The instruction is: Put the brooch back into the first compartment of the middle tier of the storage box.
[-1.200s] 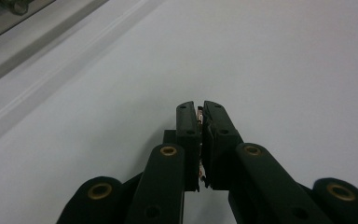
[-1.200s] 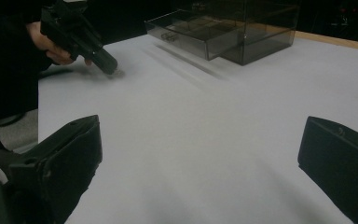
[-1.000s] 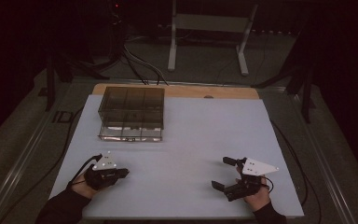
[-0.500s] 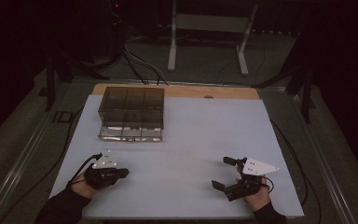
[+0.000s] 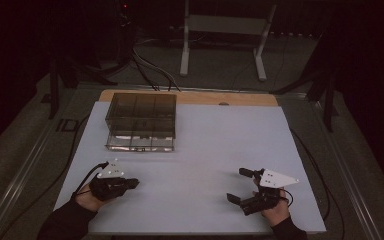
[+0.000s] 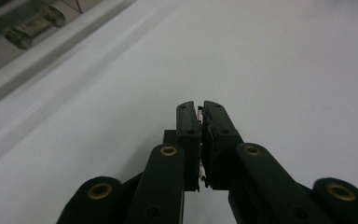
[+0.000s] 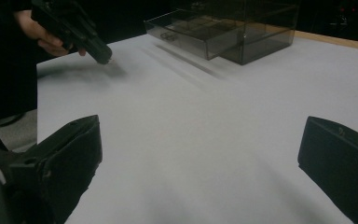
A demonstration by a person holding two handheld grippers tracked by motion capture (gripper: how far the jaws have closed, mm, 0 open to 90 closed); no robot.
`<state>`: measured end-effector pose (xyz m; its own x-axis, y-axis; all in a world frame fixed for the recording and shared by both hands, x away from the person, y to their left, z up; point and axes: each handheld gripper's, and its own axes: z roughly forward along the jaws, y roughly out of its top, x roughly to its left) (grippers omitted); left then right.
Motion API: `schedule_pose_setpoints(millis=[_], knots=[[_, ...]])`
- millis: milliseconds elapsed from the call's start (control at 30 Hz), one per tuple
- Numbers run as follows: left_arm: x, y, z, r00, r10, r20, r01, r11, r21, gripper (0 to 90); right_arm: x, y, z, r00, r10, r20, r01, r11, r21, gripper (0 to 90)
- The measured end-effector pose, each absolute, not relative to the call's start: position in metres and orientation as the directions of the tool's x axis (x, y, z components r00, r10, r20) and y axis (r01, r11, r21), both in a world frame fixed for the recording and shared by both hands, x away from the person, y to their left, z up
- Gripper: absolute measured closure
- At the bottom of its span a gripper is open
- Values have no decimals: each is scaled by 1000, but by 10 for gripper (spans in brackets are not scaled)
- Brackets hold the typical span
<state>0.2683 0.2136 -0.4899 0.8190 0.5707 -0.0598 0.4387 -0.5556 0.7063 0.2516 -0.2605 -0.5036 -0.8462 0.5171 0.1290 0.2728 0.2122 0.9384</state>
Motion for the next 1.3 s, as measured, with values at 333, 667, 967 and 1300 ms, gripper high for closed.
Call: schedule_pose_setpoints(millis=[333, 667, 967, 1300], knots=[[271, 212, -482, 816, 574, -64, 442, -549, 710, 870, 251, -261, -504, -847, 516, 132, 275, 211, 938, 0], [276, 213, -475, 806, 587, -68, 444, -526, 725, 870, 251, -260, -504, -846, 517, 132, 275, 212, 938, 0], [279, 214, -467, 800, 597, -61, 438, -511, 739, 869, 251, -260, -504, -846, 516, 132, 275, 211, 938, 0], [282, 217, -457, 789, 612, -53, 431, -490, 758, 869, 251, -260, -503, -846, 518, 127, 272, 215, 938, 0]])
